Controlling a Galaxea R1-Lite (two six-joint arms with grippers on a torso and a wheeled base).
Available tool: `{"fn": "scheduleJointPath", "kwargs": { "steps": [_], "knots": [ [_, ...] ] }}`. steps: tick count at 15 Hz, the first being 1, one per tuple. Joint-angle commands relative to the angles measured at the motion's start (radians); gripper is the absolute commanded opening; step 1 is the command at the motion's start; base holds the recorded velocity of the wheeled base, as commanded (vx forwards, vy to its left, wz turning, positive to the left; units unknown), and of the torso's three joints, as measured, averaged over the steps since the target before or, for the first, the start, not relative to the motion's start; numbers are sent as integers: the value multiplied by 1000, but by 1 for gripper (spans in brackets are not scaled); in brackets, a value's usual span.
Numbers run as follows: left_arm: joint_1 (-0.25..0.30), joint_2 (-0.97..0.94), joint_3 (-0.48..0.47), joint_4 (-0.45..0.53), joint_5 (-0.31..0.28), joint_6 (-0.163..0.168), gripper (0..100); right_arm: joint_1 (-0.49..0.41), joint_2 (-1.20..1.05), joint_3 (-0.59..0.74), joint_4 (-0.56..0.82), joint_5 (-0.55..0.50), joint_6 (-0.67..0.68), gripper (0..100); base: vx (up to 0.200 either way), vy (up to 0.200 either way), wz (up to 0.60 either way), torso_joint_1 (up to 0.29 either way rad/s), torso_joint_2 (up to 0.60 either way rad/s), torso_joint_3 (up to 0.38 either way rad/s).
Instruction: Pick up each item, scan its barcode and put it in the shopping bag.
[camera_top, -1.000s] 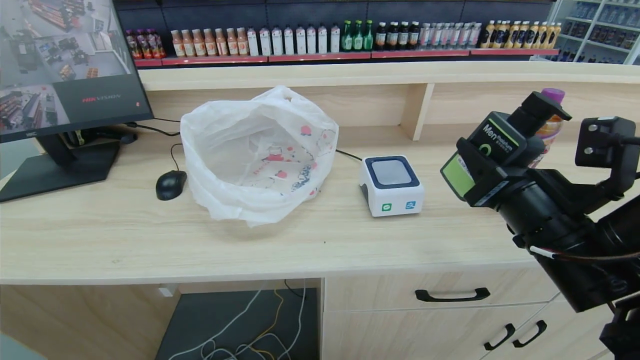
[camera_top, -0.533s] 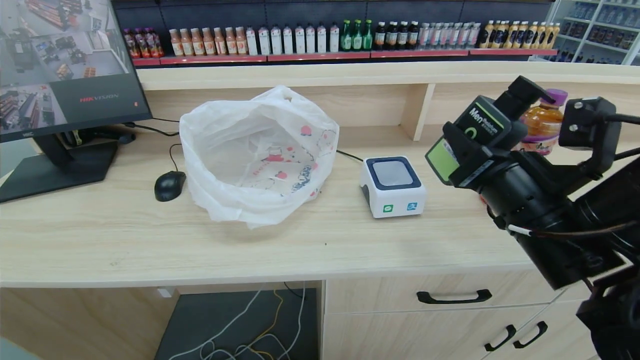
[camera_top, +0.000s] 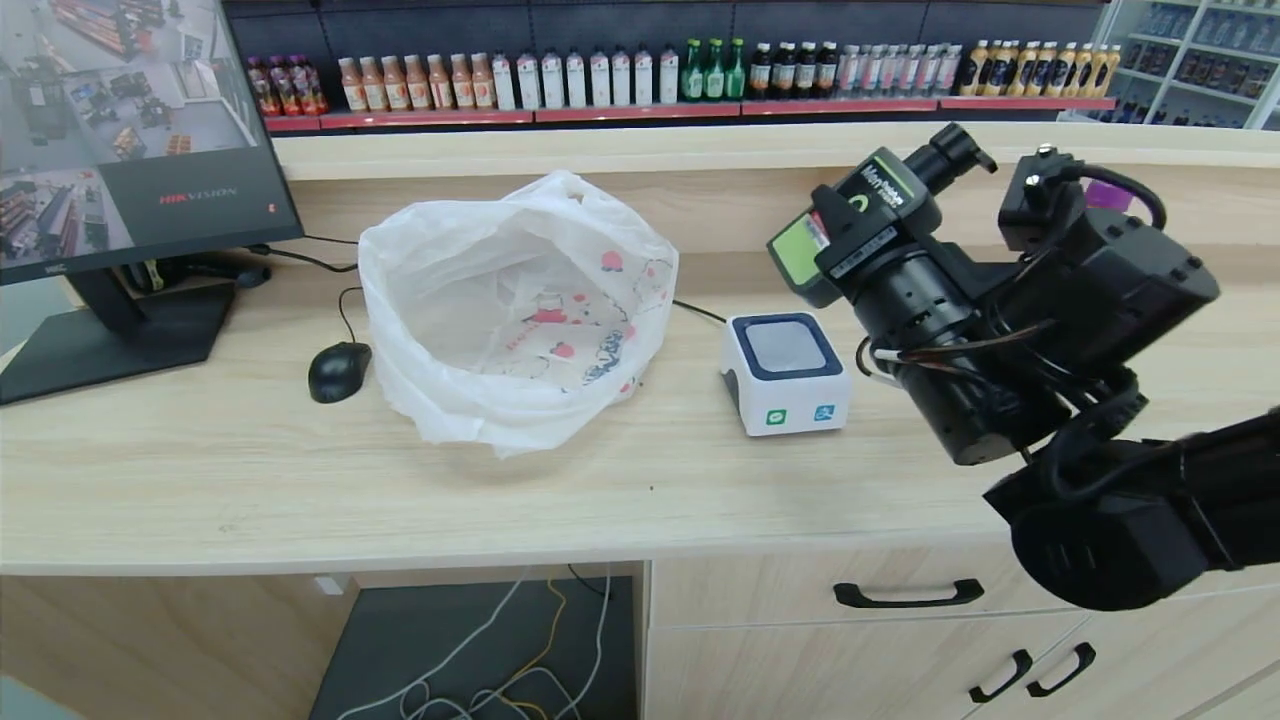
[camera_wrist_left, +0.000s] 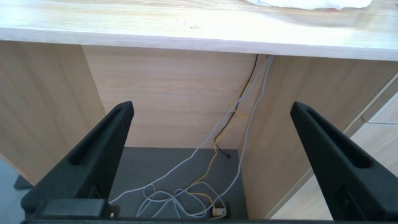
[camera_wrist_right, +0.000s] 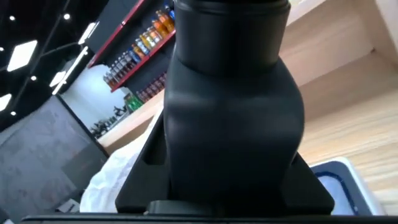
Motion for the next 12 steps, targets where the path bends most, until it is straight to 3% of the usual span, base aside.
{"fn": "scheduleJointPath", "kwargs": {
  "steps": [1,5,12],
  "knots": [
    [0,0,0,0,0,0,100,-1,73,-26,0,0,61,0,0,0,0,0,0,0],
    [0,0,0,0,0,0,100,-4,106,-29,0,-3,193,0,0,0,0,0,0,0],
    [0,0,0,0,0,0,100,-30,158,-29,0,-5,289,0,0,0,0,0,0,0]
  ]
}}
